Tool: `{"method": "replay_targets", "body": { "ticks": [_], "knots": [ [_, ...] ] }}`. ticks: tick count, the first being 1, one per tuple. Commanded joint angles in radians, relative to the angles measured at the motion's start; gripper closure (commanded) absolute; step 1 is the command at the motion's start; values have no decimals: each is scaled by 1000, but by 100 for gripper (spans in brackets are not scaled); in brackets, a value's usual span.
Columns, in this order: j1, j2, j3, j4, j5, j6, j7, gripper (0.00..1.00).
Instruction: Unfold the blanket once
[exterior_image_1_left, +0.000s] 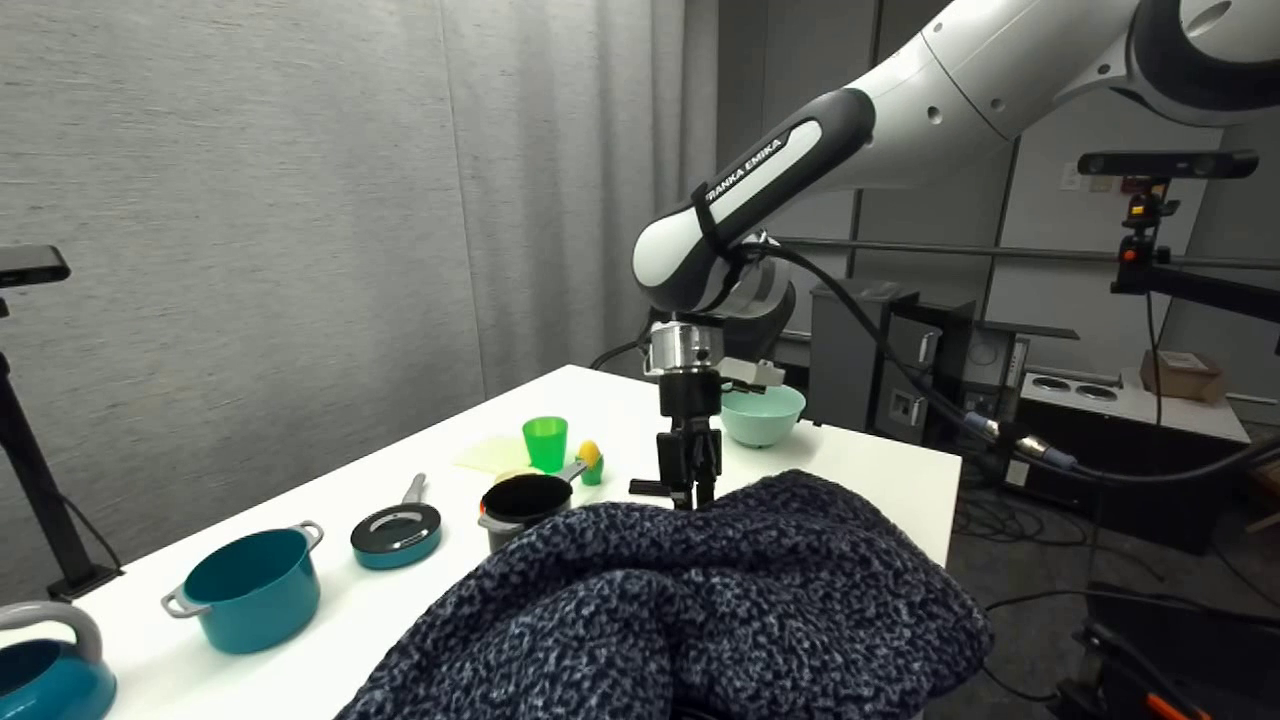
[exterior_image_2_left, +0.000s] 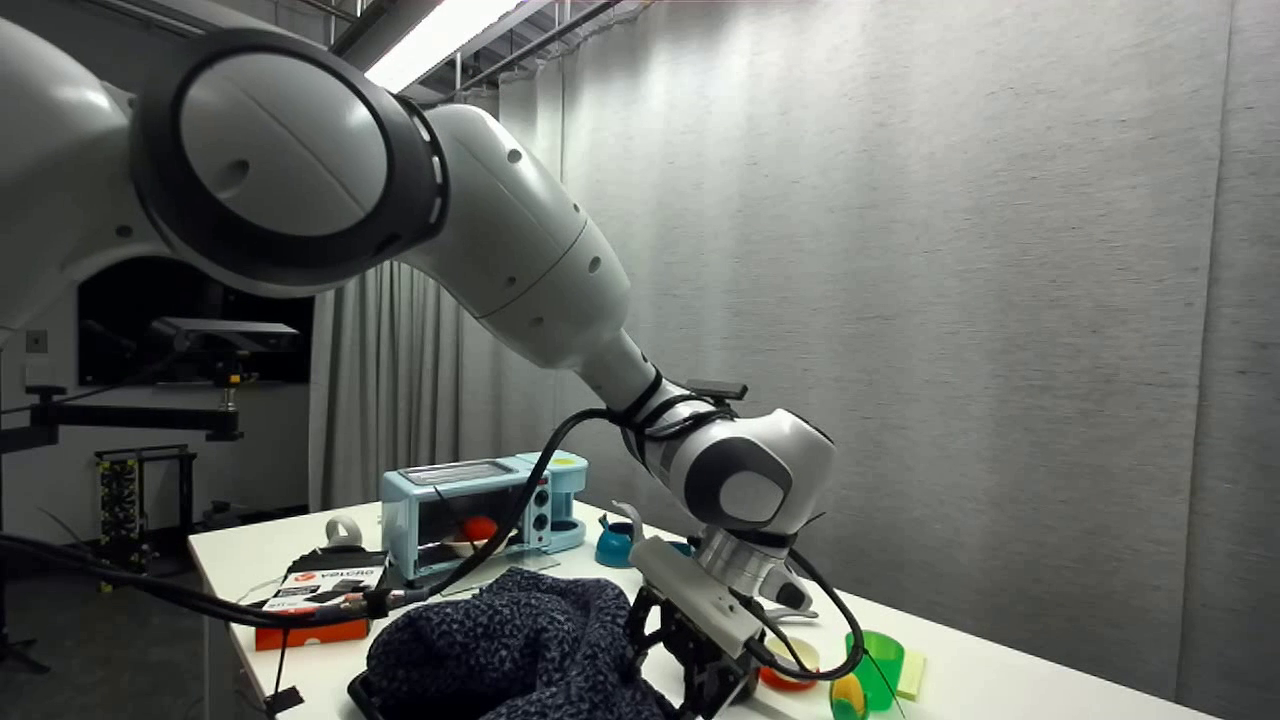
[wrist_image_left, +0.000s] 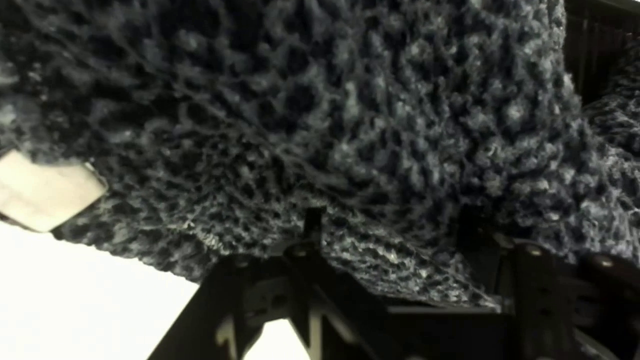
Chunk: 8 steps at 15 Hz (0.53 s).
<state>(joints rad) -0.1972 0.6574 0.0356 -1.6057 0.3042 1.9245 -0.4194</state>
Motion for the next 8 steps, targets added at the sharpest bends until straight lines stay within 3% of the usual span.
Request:
{"method": "replay_targets", "body": {
  "ticks": [1, 6, 8],
  "knots": [
    [-58, 23, 30, 52, 44, -59, -67, 58],
    [-86, 30, 24, 52, 64, -98, -101, 95],
    [-84, 31, 18, 49, 58, -90, -92, 100]
  ]
}}
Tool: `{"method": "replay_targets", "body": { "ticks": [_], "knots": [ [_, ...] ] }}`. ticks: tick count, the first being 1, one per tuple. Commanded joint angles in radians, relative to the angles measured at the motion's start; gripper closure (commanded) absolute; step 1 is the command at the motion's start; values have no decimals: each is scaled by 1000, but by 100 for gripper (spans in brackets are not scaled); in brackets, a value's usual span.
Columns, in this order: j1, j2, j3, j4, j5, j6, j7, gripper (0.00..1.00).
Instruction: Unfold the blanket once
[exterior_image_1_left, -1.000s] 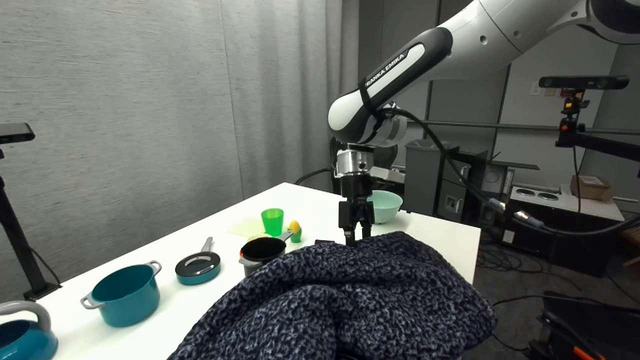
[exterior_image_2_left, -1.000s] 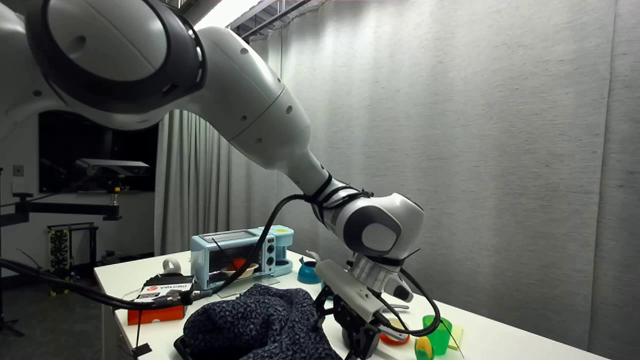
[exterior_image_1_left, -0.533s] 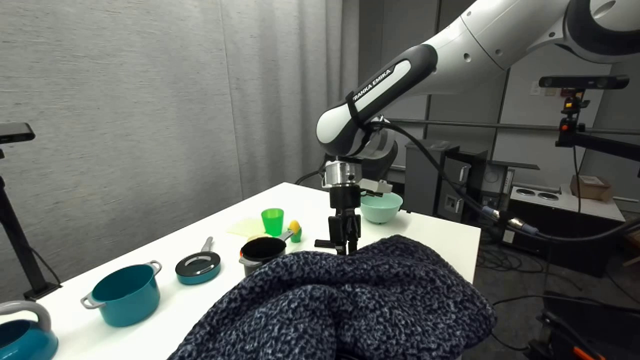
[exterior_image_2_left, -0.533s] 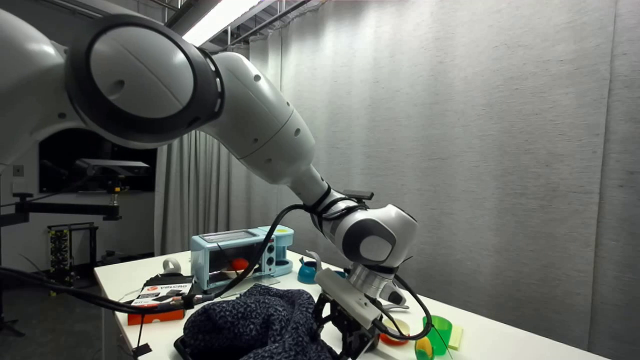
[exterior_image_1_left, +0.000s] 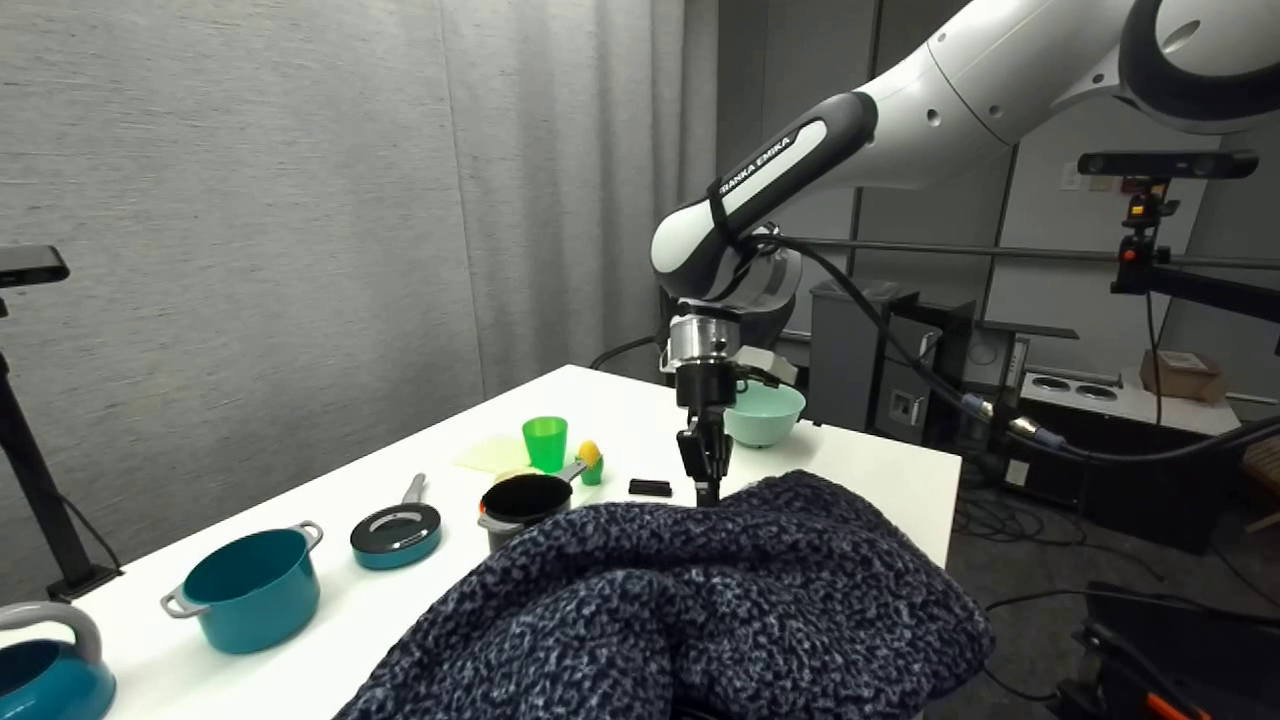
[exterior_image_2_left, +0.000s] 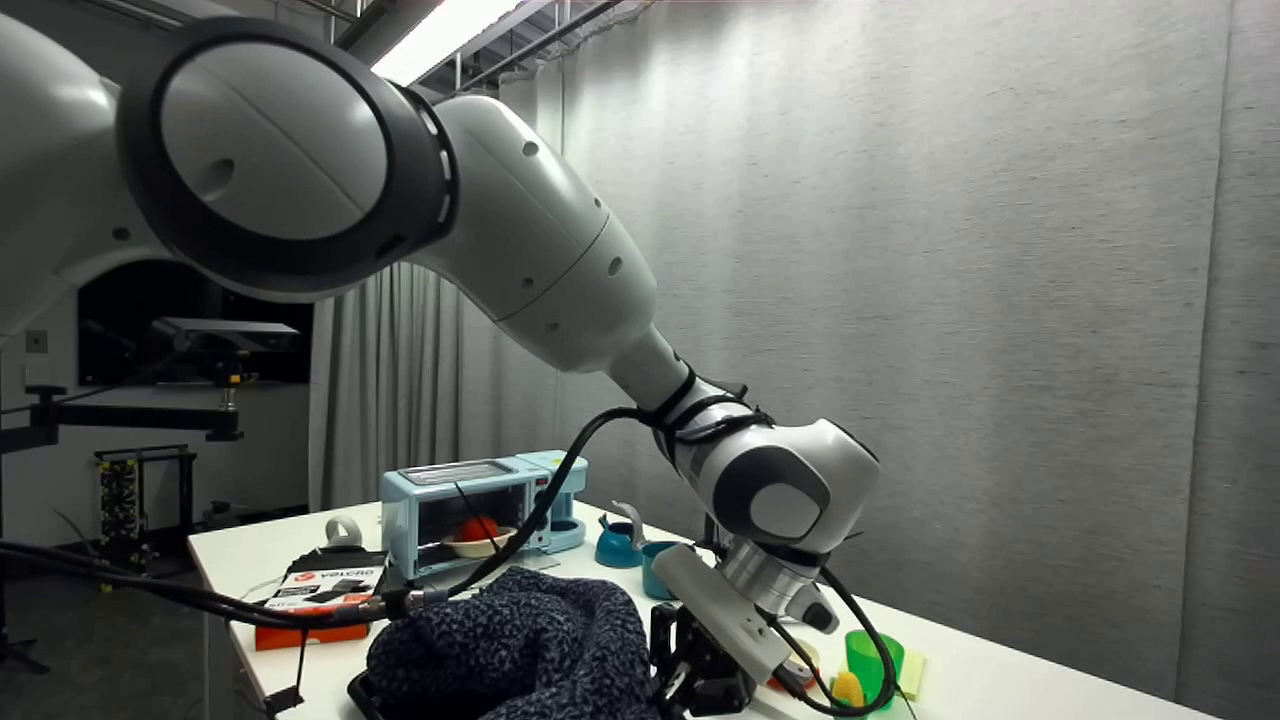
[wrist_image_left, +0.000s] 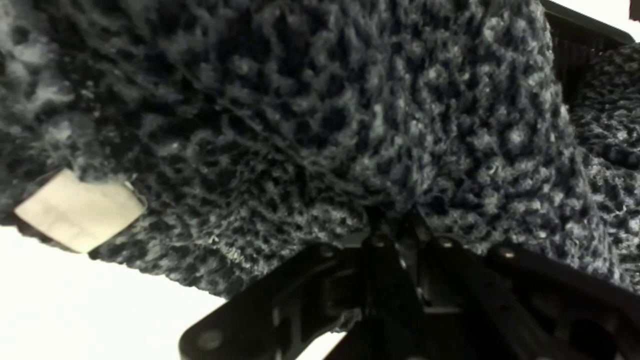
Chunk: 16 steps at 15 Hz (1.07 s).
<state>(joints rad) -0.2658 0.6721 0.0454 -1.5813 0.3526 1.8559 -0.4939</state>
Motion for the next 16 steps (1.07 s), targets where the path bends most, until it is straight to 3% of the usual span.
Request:
{"method": "replay_targets", "body": {
  "ticks": [1, 9, 16],
  "knots": [
    [-9, 16, 3, 23, 4, -6, -2, 100],
    [40, 27, -1, 103, -27, 144, 98, 100],
    [122, 112, -14, 281, -122, 215, 240, 100]
  ]
}}
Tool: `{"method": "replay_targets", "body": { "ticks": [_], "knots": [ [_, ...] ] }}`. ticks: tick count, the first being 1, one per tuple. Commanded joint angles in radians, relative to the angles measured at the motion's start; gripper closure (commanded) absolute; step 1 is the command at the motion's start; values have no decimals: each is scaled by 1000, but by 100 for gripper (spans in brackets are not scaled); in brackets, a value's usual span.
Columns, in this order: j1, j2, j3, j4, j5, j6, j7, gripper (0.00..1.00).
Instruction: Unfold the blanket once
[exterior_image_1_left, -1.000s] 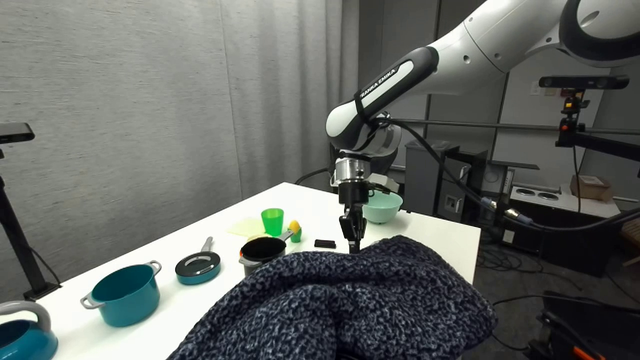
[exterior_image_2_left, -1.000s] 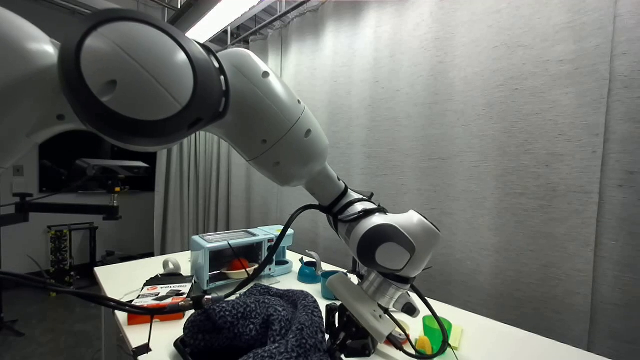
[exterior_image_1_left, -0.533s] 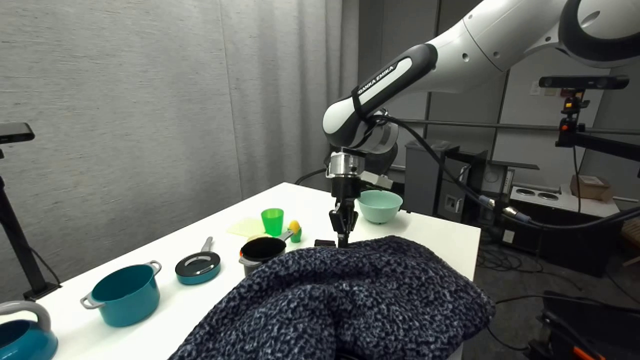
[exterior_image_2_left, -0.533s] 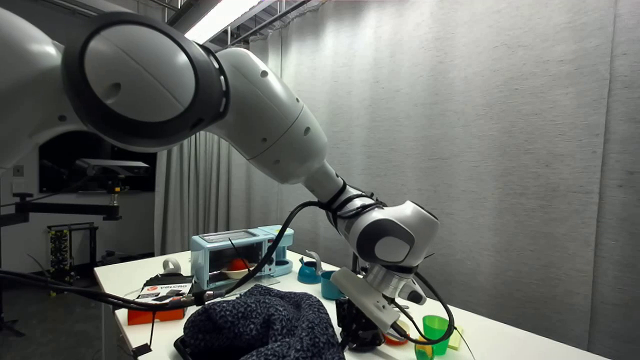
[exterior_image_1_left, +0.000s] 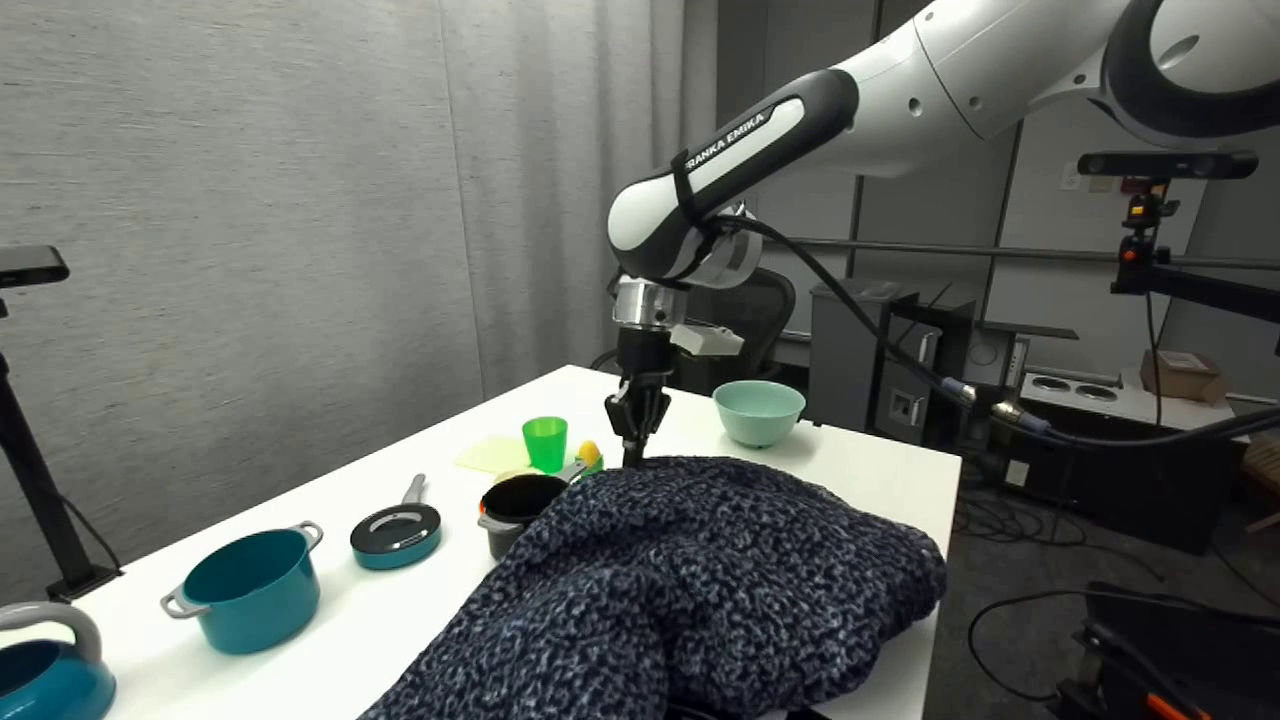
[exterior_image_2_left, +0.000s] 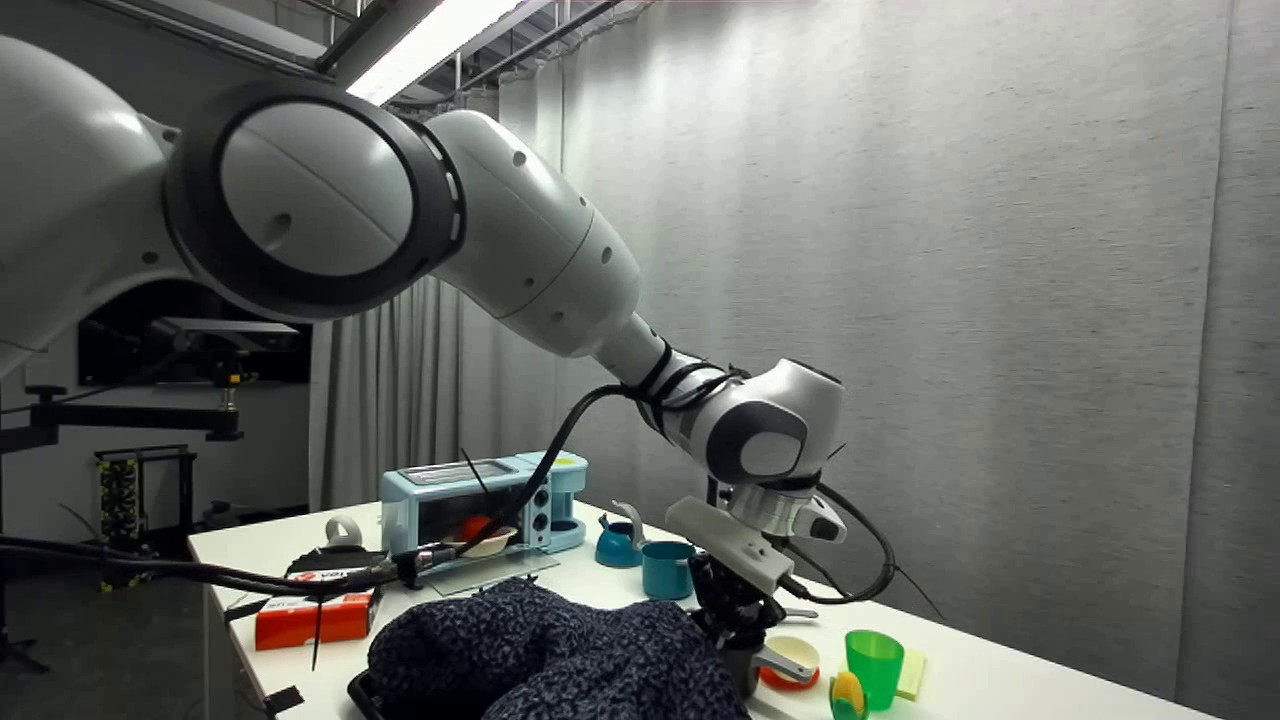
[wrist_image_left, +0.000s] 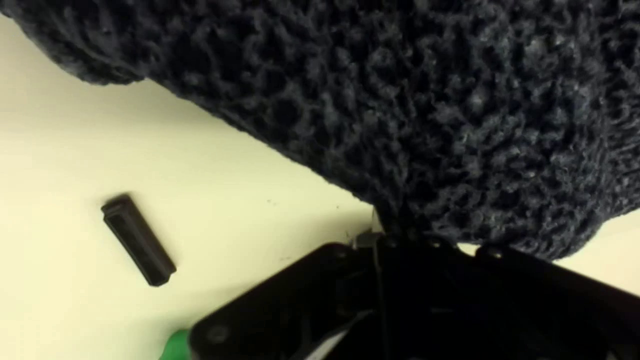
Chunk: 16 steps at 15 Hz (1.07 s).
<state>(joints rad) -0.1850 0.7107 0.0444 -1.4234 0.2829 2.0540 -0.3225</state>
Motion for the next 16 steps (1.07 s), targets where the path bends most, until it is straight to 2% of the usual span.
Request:
{"method": "replay_targets", "body": {
  "ticks": [1, 6, 11, 16],
  "knots": [
    [56, 92, -17, 155, -76, 19, 91, 100],
    [99, 175, -13, 278, -141, -4, 165, 100],
    [109, 195, -9, 307, -146, 10, 181, 100],
    [122, 226, -20, 390, -175, 4, 202, 100]
  ]
}}
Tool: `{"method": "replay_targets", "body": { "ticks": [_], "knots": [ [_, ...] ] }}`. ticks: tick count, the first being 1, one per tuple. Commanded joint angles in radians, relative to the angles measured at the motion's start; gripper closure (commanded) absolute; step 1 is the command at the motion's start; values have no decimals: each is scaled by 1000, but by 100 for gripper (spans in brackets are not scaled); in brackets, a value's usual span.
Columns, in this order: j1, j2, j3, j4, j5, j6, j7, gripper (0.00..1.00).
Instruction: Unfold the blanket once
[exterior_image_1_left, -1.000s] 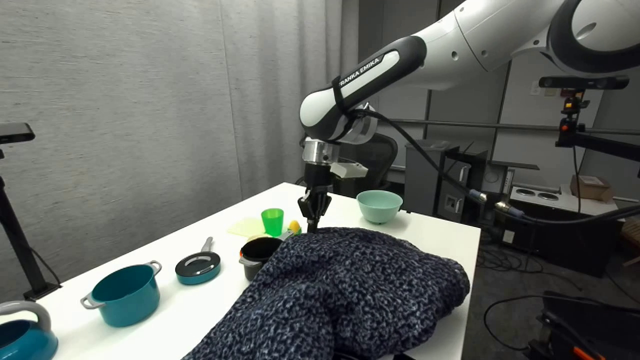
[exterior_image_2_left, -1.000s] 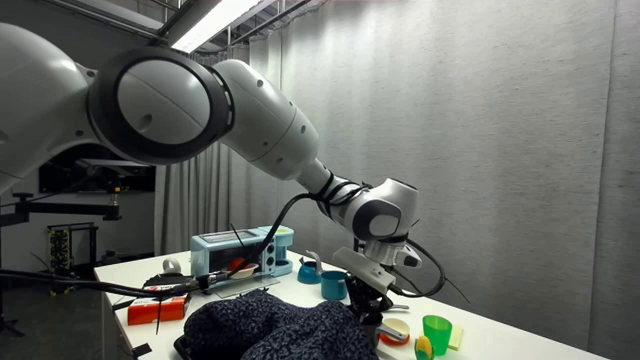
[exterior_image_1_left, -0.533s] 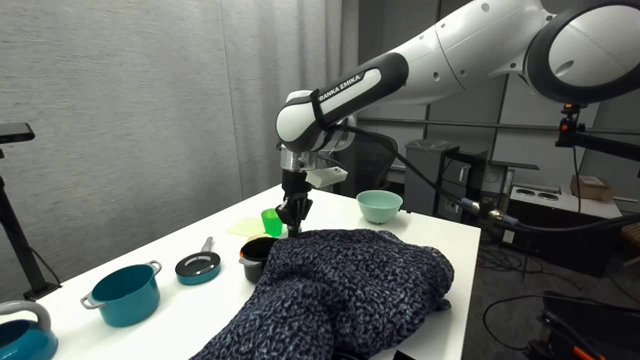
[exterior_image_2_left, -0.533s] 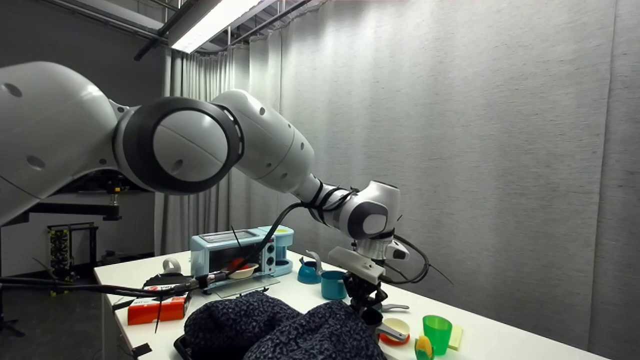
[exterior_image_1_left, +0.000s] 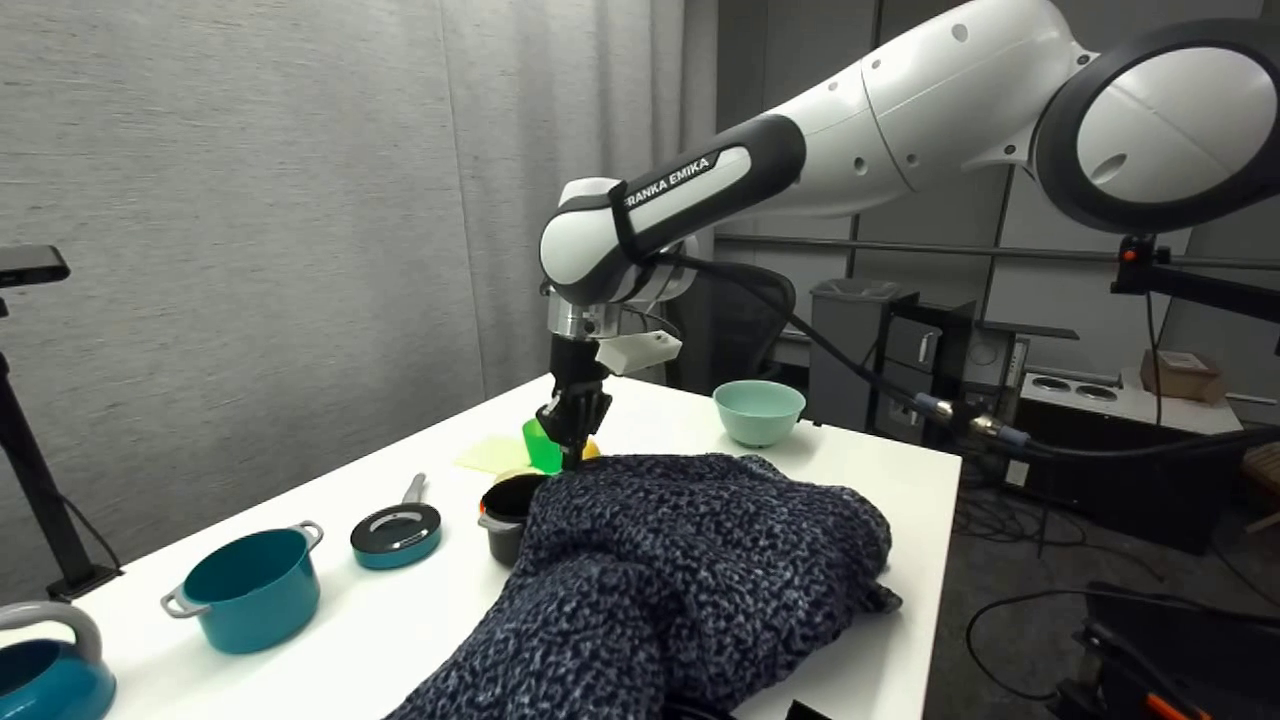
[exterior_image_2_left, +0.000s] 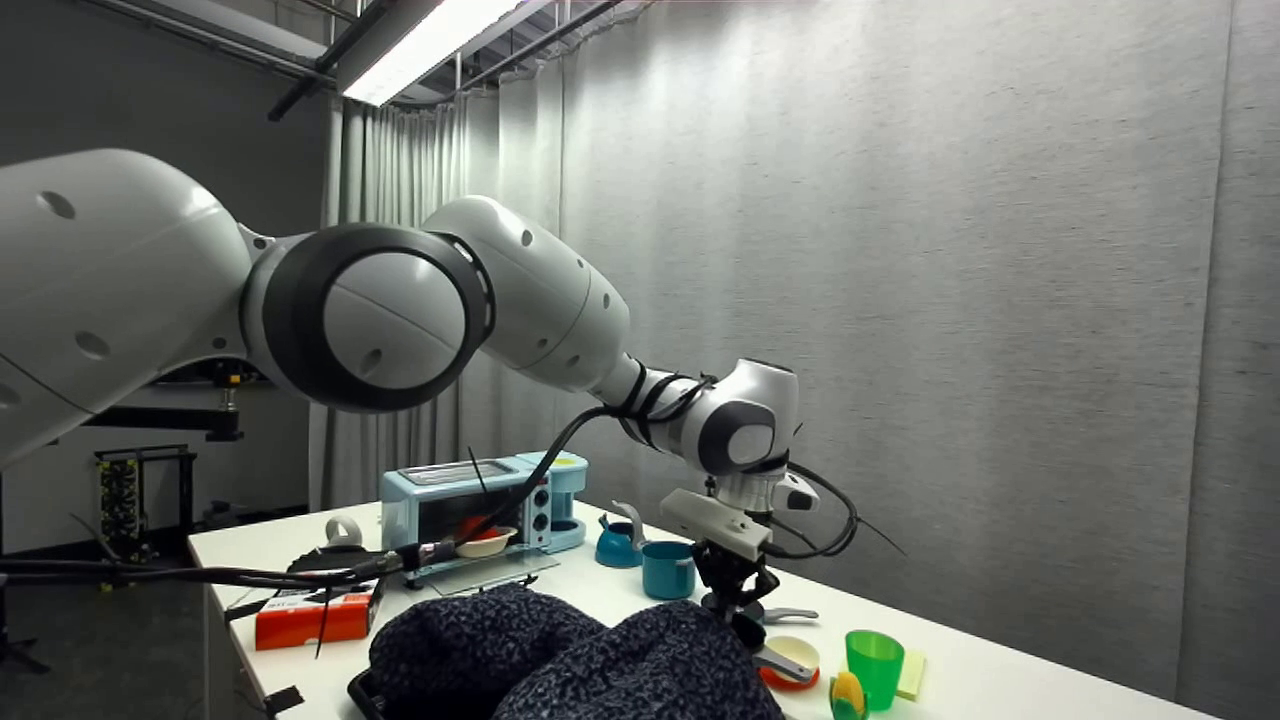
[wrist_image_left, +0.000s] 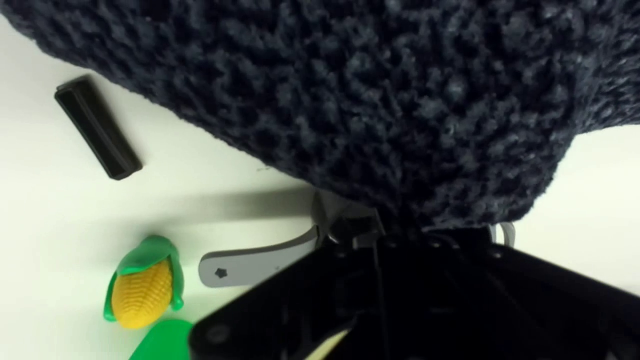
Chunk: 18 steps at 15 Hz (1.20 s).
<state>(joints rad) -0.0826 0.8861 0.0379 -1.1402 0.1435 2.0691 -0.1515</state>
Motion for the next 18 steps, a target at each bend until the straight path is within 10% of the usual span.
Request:
{"method": "replay_targets", "body": {
  "ticks": [1, 11, 18],
  "knots": [
    [24, 58, -13, 125, -44, -14, 32, 100],
    [84, 105, -24, 168, -114, -70, 55, 100],
    [-11, 69, -69, 69, -89, -73, 126, 100]
  ]
}}
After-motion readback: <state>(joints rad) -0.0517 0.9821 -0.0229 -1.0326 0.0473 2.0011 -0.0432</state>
